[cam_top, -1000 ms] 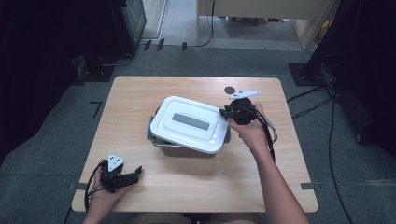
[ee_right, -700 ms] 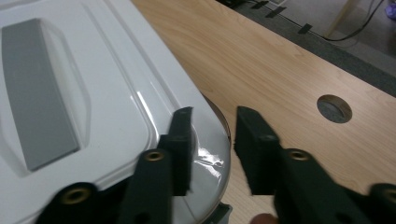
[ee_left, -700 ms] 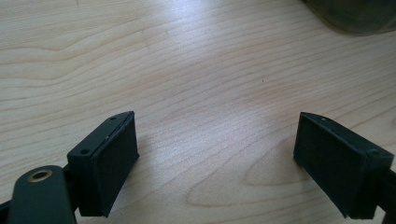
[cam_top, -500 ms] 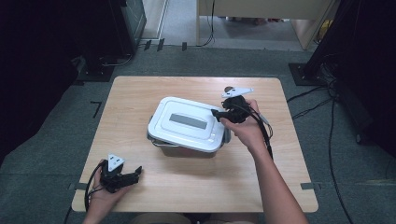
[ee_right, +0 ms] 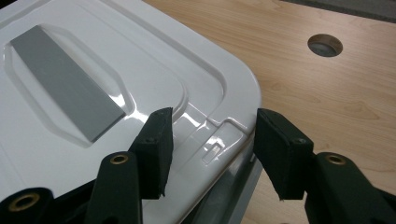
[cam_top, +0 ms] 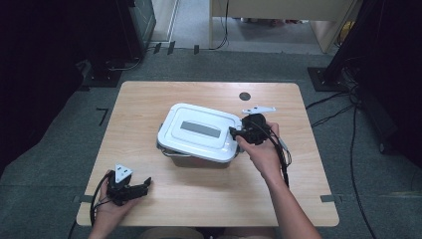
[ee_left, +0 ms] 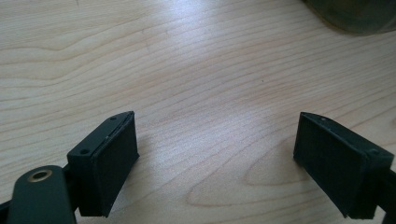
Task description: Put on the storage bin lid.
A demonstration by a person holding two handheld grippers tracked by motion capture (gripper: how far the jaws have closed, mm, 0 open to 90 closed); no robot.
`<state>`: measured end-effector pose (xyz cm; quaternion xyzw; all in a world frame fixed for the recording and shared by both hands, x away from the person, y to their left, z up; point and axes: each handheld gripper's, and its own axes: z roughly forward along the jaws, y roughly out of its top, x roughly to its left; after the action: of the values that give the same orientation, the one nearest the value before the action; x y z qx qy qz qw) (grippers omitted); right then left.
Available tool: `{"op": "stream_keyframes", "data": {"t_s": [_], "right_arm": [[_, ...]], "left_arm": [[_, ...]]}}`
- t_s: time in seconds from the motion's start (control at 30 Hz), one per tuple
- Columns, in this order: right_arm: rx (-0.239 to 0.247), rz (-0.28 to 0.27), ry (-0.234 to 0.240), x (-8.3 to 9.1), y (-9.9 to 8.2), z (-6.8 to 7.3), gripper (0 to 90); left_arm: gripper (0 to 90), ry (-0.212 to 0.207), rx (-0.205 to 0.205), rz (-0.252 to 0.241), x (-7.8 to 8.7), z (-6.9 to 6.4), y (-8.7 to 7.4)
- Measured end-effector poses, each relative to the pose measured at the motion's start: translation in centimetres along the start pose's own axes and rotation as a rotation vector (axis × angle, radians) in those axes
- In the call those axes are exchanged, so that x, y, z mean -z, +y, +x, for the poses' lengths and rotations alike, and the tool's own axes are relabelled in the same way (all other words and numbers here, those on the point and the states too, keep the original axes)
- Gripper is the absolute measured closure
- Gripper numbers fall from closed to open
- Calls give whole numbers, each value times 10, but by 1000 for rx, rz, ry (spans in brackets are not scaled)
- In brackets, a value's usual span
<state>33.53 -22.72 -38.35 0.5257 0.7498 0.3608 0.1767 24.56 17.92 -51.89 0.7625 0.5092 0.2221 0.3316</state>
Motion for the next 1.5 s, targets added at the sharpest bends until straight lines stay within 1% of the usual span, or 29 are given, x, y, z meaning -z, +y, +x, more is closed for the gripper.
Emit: {"op": "stream_keyframes", "data": {"t_s": [0.1,0.23,0.3,0.33,0.37,0.43,0.47,0.53,0.67,0.77,0.87,0.97,1.0,1.07,1.13,1.27,1.3,1.4,1.5], "right_arm": [[18,-4,-4,-1,2,0,507],[38,-8,15,-4,5,-6,530],[62,-6,24,-6,7,-7,541],[68,-3,24,-7,8,-9,581],[73,6,18,-8,8,-9,589],[93,18,28,-13,7,-11,561],[78,14,49,-14,7,-11,545],[73,14,66,-16,7,-11,509],[71,8,58,-17,6,-9,480],[71,2,70,-18,5,-9,445],[52,-26,63,-14,3,-11,334],[40,-36,44,-11,-1,-15,225],[34,-41,46,-9,-2,-17,201],[12,-50,64,-5,-6,-22,161],[1,-58,65,-2,-9,-26,147],[-4,-75,59,6,-16,-33,142],[-13,-75,57,8,-18,-35,142],[-12,-85,59,13,-21,-39,141],[-3,-81,56,16,-28,-42,137]], "left_arm": [[135,0,-1,1,0,0,0],[135,1,-1,0,0,0,0],[135,1,-1,1,0,0,0],[135,0,-1,0,0,0,0],[135,0,0,1,0,0,0],[135,0,0,0,0,0,0],[135,0,0,0,0,0,0],[135,0,0,0,0,0,0],[135,0,0,0,0,0,0],[135,0,0,0,0,0,0],[135,0,0,0,0,0,0],[135,0,0,0,0,0,0],[135,0,0,0,0,0,0],[135,0,0,0,0,0,0],[135,0,0,0,0,0,0],[135,0,0,1,0,0,0],[135,0,0,1,0,0,0],[135,0,0,0,0,0,0],[135,-1,-1,1,0,0,0]]}}
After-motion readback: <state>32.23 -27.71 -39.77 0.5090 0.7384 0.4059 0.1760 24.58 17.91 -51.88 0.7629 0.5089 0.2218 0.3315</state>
